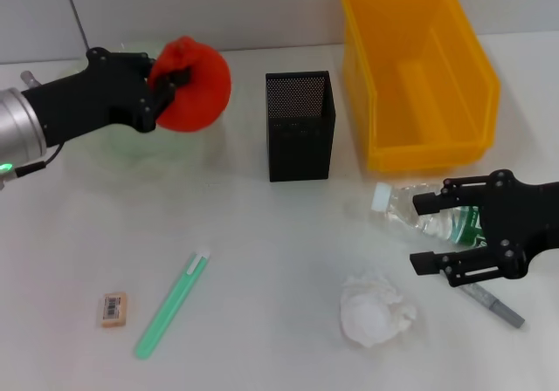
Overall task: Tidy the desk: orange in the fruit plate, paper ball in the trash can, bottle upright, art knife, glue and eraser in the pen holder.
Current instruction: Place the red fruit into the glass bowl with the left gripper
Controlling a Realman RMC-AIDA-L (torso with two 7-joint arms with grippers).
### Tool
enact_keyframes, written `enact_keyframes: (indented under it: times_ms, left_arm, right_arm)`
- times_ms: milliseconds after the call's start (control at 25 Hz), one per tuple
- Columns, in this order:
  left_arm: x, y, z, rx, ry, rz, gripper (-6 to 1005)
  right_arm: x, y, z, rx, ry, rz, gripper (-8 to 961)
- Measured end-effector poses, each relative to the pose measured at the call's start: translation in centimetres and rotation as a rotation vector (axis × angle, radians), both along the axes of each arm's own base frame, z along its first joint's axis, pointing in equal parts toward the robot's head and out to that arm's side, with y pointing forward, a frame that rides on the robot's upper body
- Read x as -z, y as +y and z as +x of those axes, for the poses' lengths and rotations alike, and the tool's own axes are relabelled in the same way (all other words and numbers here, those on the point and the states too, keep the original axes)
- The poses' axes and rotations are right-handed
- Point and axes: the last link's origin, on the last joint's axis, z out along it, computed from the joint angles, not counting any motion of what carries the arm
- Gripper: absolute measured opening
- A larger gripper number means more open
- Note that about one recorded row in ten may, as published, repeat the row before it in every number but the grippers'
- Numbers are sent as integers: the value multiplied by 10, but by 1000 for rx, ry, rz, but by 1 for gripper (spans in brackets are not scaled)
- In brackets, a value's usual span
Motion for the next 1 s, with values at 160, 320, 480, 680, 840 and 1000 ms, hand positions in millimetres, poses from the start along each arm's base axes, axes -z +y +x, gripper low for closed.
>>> enact_keyframes:
  times_ms: [160,320,480,680,840,1000]
  left_arm:
    - [2,6,-2,-30,8,19,102]
    - [6,19,-9,-104,31,61,103]
    - [5,24,-14,-140,45,93,104]
    - [0,39,-27,-259,59,193,107]
    - [7,40,-28,-263,80,187,110]
    - [15,43,-31,-276,109,183,113]
  right_arm:
    - [0,0,0,-2,0,-1,775]
    - [0,0,-1,-4,3,-2,775]
    - [0,0,-2,-7,6,-4,775]
    - [0,0,-3,-11,8,-5,776]
    - [0,0,-4,-15,8,-6,776]
    - [2,0,-5,-20,6,-15,775]
